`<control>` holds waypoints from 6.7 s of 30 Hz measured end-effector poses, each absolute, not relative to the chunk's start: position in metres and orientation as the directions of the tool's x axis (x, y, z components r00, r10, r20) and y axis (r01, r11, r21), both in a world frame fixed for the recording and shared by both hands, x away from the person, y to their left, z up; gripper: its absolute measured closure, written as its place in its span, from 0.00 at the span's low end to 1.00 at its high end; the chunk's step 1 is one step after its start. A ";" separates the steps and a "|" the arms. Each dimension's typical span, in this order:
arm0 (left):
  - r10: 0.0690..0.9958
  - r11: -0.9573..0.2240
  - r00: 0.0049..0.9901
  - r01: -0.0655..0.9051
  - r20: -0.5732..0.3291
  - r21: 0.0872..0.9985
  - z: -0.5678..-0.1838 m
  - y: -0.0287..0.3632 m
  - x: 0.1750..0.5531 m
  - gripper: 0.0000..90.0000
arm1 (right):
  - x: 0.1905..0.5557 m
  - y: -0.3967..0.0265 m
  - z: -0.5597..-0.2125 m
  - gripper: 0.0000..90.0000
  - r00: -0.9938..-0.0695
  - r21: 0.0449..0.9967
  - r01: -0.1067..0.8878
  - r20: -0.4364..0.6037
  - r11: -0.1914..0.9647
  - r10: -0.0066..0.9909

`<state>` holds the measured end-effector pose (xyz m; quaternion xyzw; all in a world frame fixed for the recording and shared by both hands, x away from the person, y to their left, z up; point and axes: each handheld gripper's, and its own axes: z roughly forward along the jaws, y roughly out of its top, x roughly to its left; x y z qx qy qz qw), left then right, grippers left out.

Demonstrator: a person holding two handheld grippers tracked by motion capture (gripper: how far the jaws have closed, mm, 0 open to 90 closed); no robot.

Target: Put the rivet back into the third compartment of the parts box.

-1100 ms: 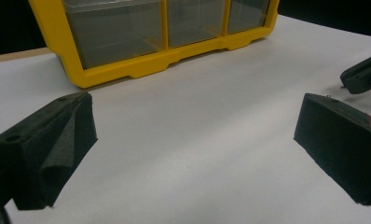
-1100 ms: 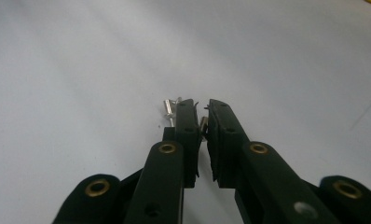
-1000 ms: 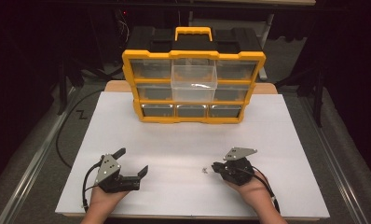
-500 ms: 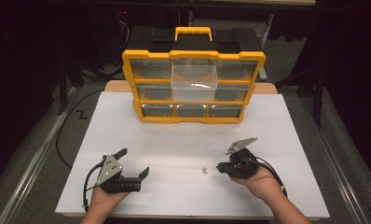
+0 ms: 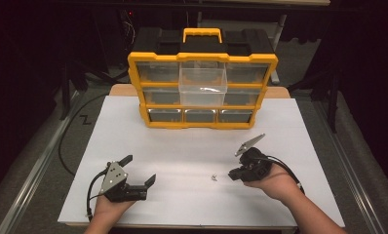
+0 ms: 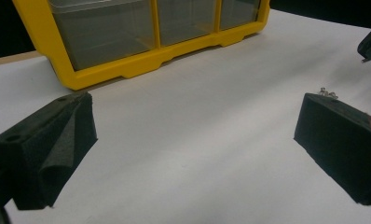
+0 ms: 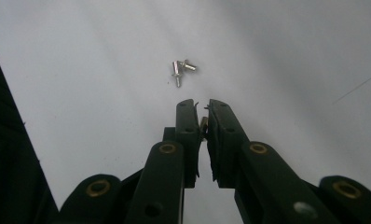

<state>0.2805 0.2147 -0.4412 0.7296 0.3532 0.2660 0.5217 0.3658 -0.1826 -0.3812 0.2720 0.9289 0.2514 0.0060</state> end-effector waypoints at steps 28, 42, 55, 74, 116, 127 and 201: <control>0.792 -0.213 0.610 0.235 0.027 0.948 -0.441 0.214 0.280 0.00 | 0.389 -0.175 -0.291 0.94 -0.900 0.368 0.433 0.125 0.823 0.417; 0.786 -0.214 0.618 0.230 0.027 0.949 -0.441 0.214 0.279 0.00 | 0.395 -0.169 -0.236 0.94 -0.921 0.351 0.388 0.123 0.852 0.369; 0.783 -0.215 0.622 0.229 0.027 0.949 -0.441 0.214 0.279 0.00 | 0.401 -0.165 -0.197 0.94 -0.932 0.342 0.359 0.082 0.869 0.353; 0.778 -0.211 0.628 0.227 0.022 0.951 -0.441 0.215 0.279 0.00 | 0.413 -0.147 -0.135 0.94 -0.936 0.389 0.334 0.031 0.858 0.350; 0.774 -0.200 0.633 0.225 0.013 0.954 -0.441 0.217 0.279 0.00 | 0.473 -0.083 -0.100 0.94 -0.927 0.370 0.331 -0.046 0.868 0.373; 0.773 -0.196 0.634 0.226 0.008 0.954 -0.441 0.218 0.279 0.00 | 0.492 -0.078 -0.119 0.94 -0.917 0.331 0.358 -0.053 0.873 0.396; 0.766 -0.211 0.643 0.241 0.007 0.947 -0.442 0.214 0.279 0.00 | 0.381 -0.157 -0.315 0.06 -0.902 0.282 0.415 0.006 0.865 0.431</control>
